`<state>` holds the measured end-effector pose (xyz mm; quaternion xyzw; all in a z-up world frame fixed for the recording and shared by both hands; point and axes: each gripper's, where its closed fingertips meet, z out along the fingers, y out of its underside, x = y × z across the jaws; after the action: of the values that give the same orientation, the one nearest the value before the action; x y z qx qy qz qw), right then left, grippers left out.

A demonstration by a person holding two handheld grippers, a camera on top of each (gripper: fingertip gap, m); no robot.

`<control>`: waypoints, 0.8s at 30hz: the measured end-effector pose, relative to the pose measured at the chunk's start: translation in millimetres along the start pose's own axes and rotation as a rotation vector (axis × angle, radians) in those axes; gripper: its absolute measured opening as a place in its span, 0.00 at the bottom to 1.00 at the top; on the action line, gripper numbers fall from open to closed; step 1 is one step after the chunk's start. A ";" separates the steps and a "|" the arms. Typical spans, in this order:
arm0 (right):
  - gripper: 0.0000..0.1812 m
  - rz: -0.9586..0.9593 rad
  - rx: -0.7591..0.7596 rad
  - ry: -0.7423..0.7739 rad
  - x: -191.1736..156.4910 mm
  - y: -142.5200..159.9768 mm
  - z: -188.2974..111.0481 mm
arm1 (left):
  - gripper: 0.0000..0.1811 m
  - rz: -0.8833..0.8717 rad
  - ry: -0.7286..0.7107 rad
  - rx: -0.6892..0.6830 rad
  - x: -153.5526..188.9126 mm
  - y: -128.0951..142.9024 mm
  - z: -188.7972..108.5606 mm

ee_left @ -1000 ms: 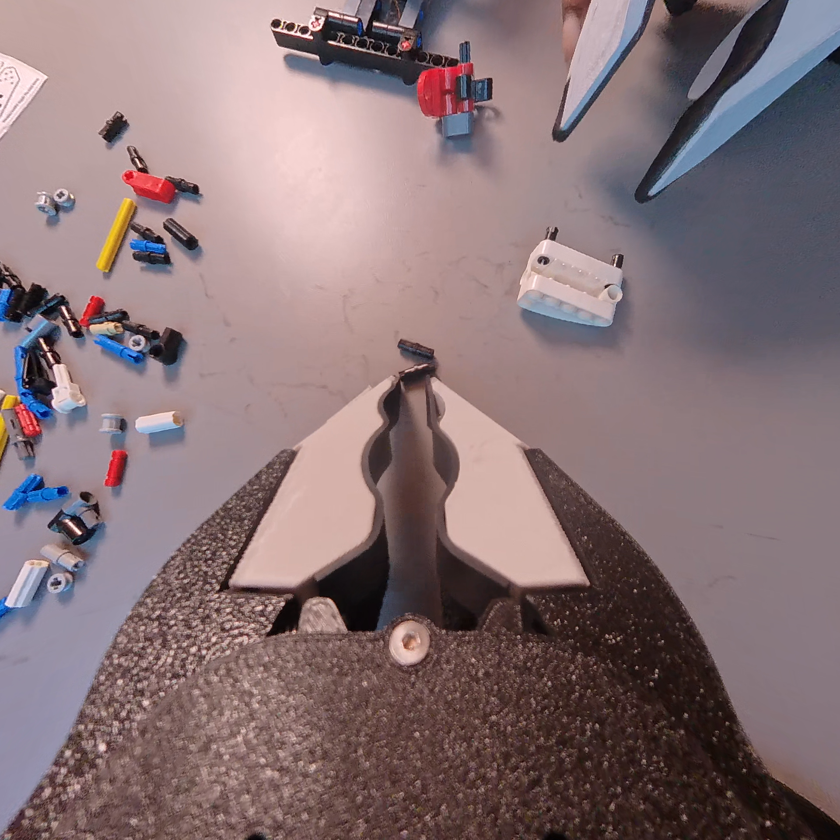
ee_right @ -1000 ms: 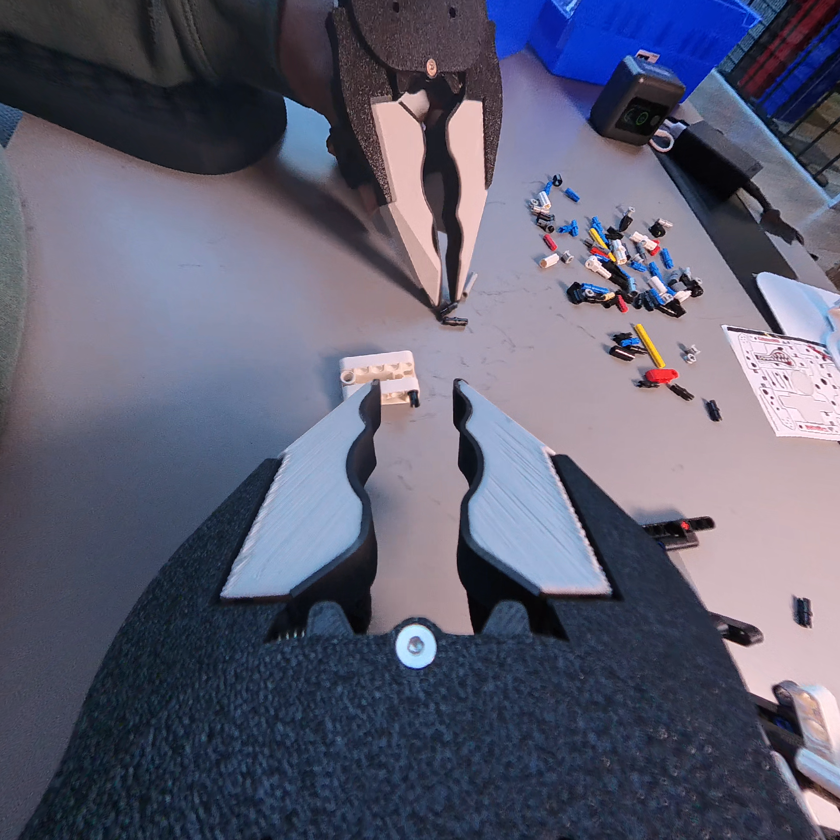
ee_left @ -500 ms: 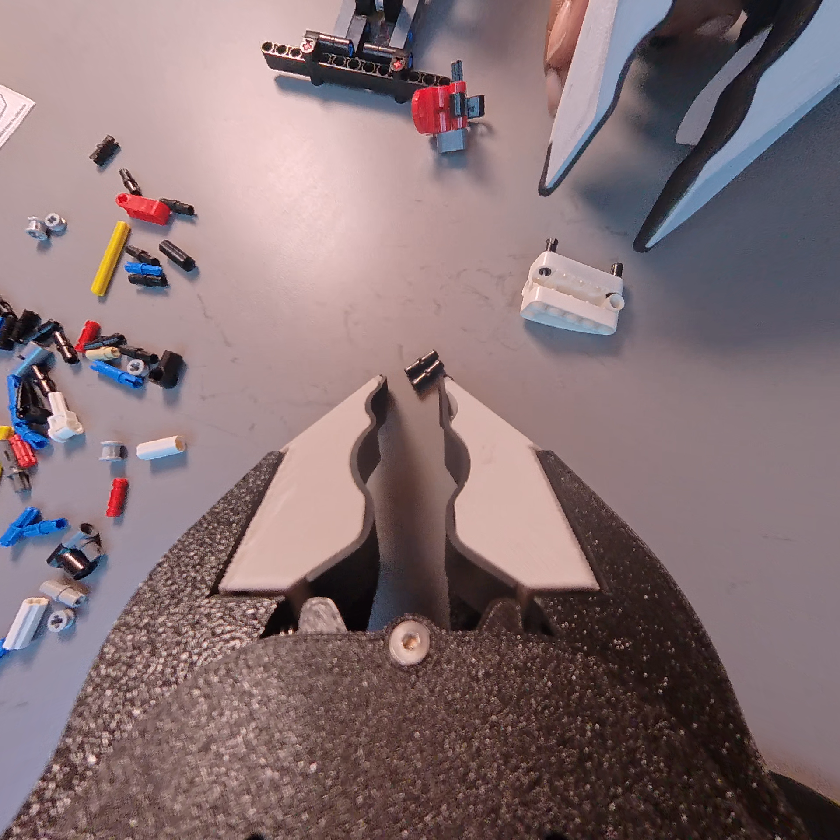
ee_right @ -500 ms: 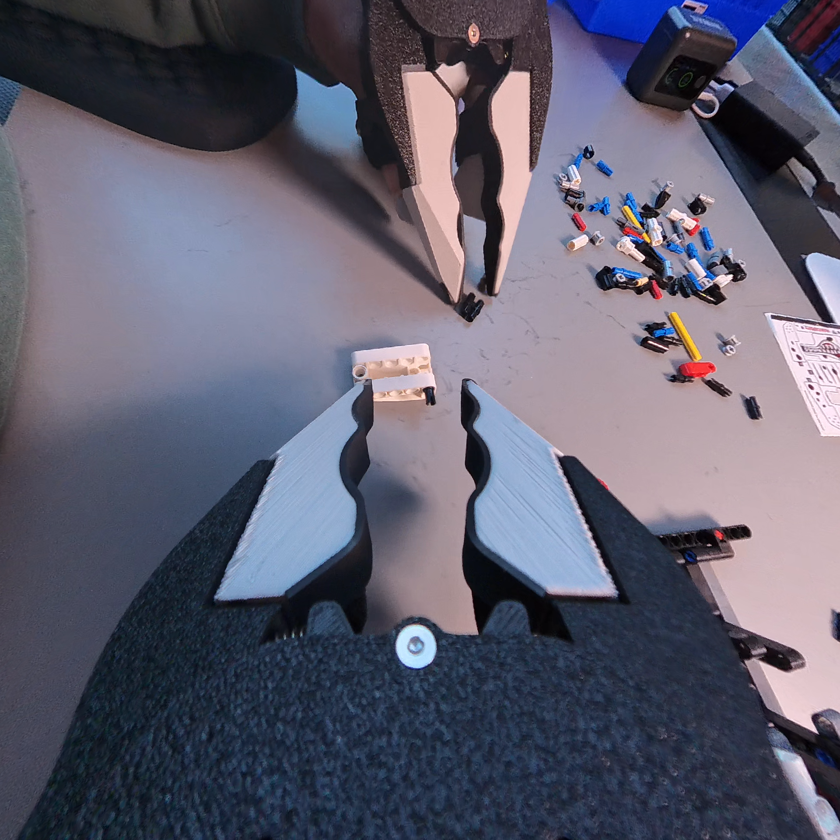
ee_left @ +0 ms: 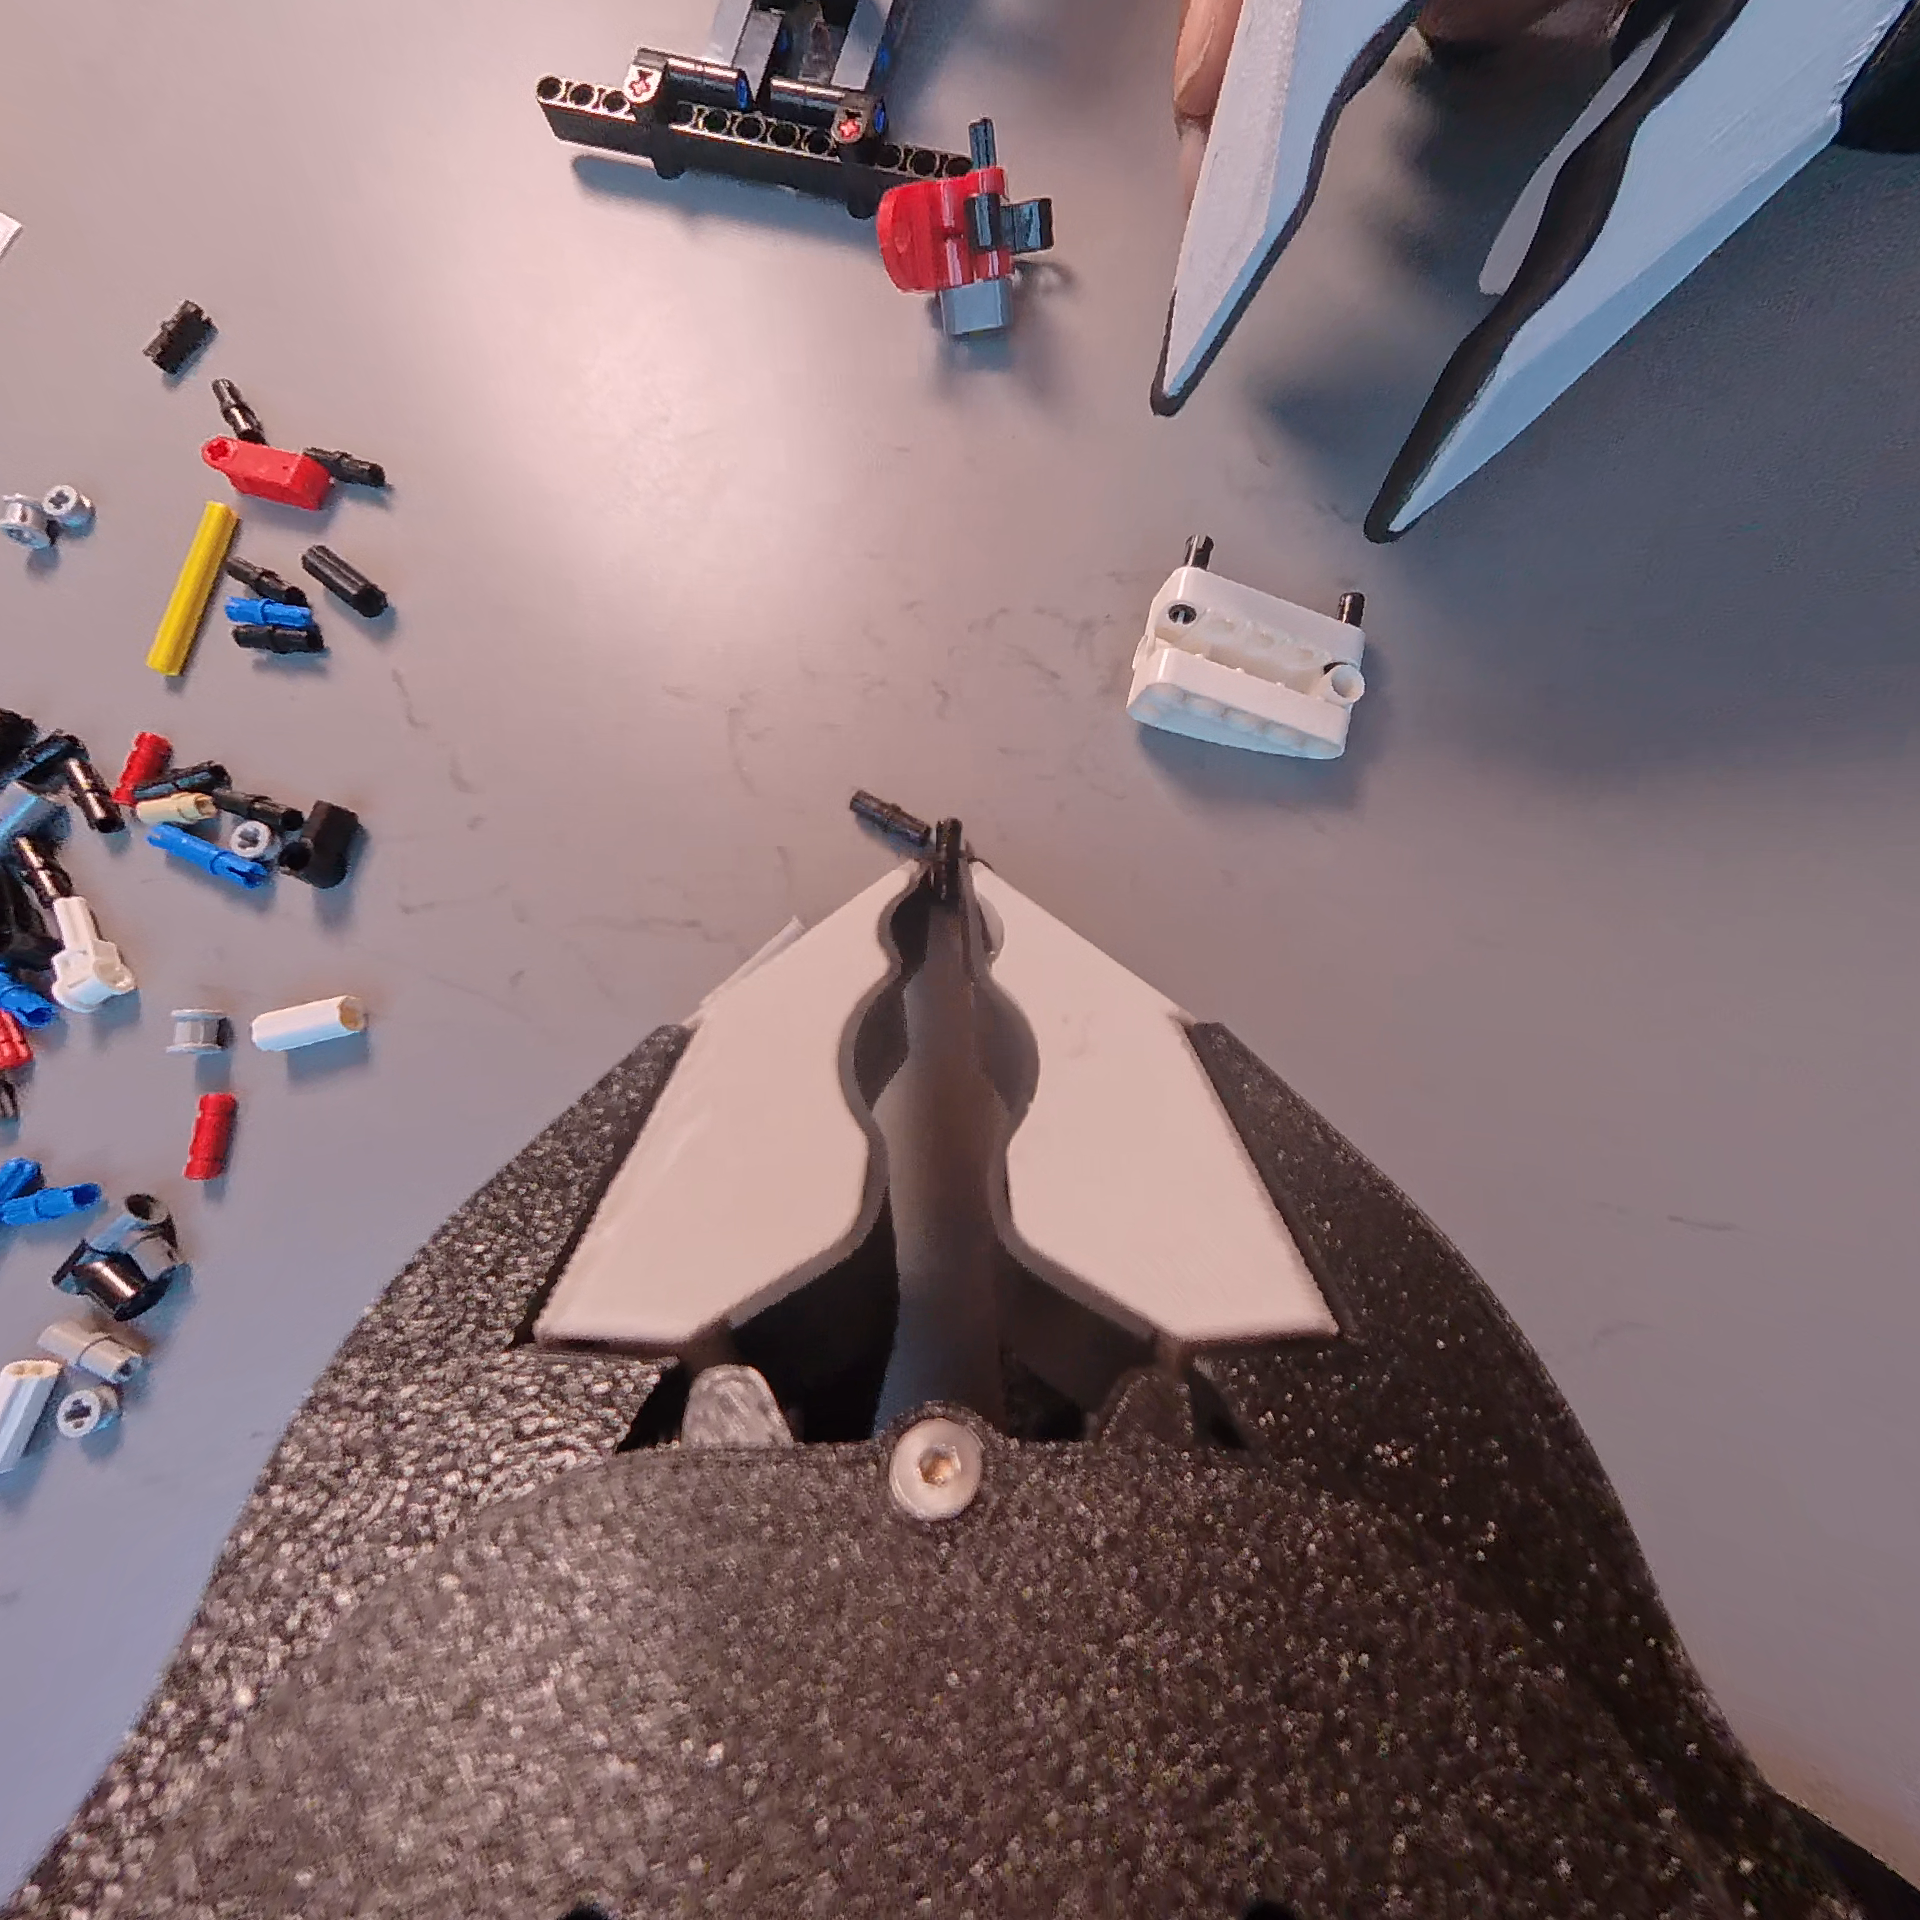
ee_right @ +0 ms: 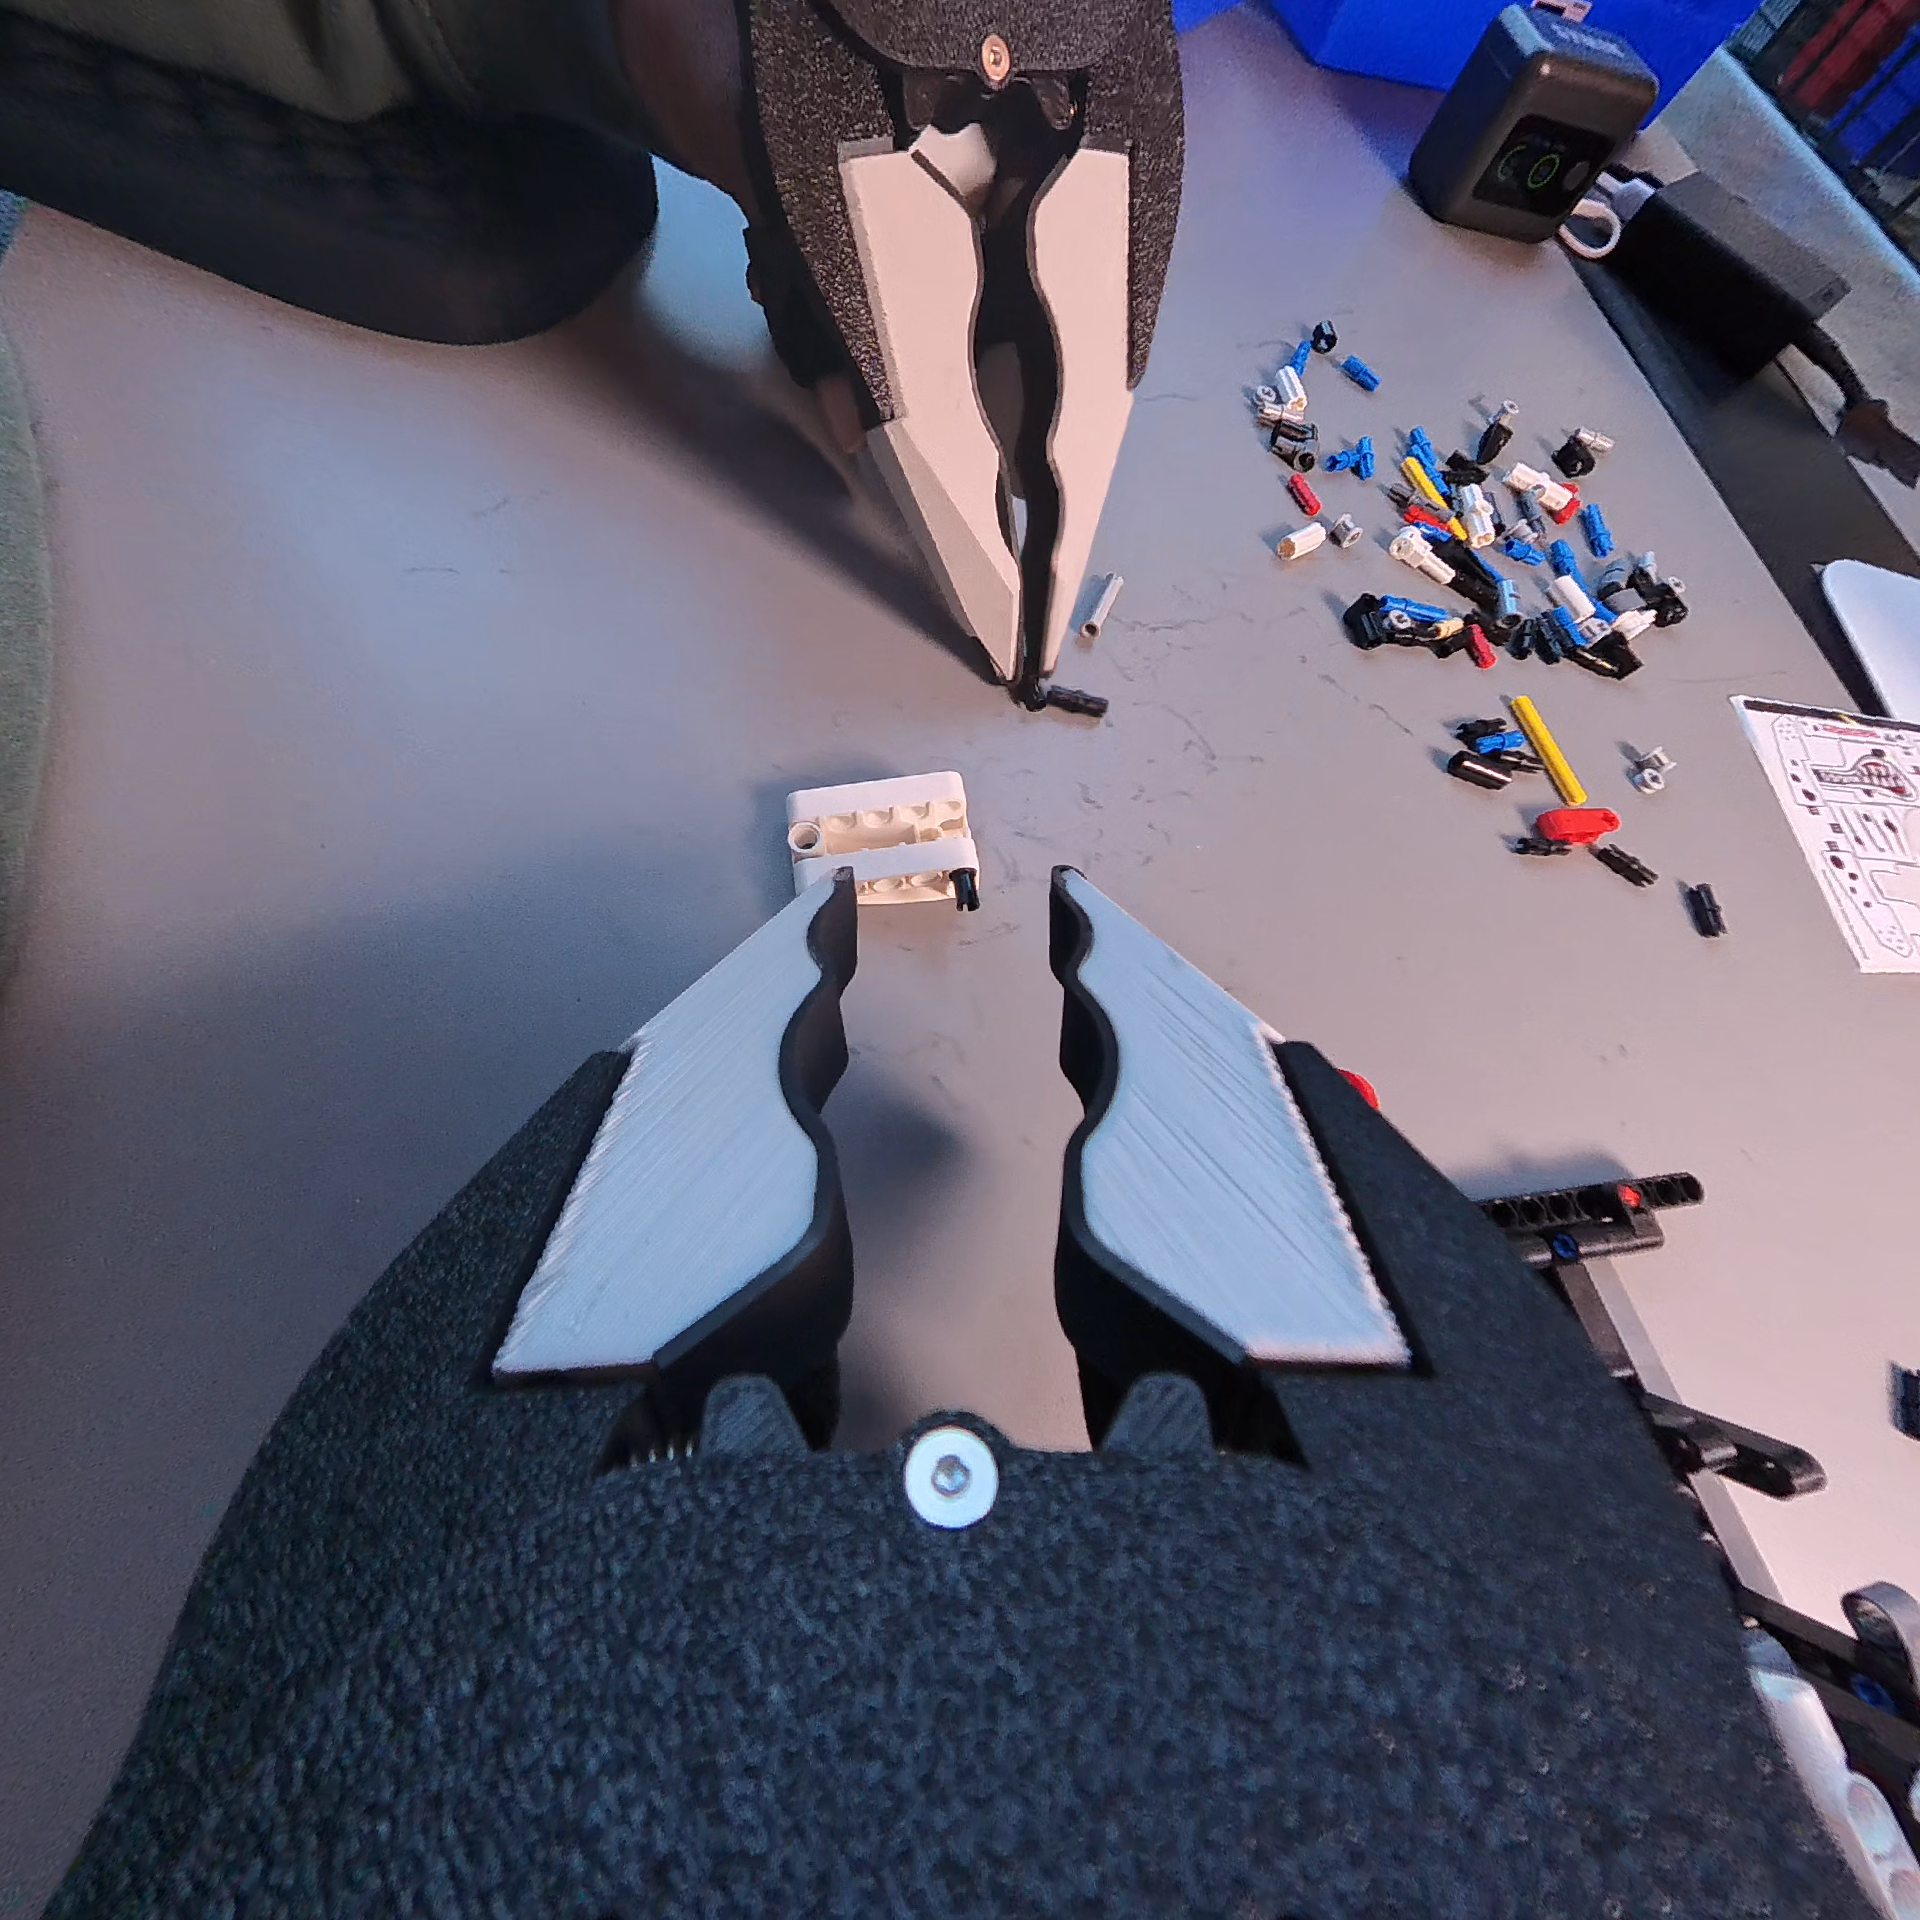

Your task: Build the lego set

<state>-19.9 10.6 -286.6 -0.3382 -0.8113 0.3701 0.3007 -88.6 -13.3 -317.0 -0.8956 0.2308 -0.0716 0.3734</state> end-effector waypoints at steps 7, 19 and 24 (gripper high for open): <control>0.20 0.002 -0.002 0.001 0.6 1.0 -0.8 | 0.03 0.004 0.015 -0.003 4.6 0.3 -0.6; 0.29 0.029 -0.117 -0.129 -13.3 8.0 18.7 | 0.02 -0.036 0.130 0.017 17.2 -1.9 0.1; 0.22 0.005 -0.152 -0.201 -17.8 7.7 28.3 | 0.02 -0.028 0.210 0.029 36.5 -8.3 1.0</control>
<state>-27.8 -10.6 -312.4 -0.3233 -0.8622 0.3404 0.1902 -53.1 -24.6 -313.5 -0.8809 0.2549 -0.1737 0.3590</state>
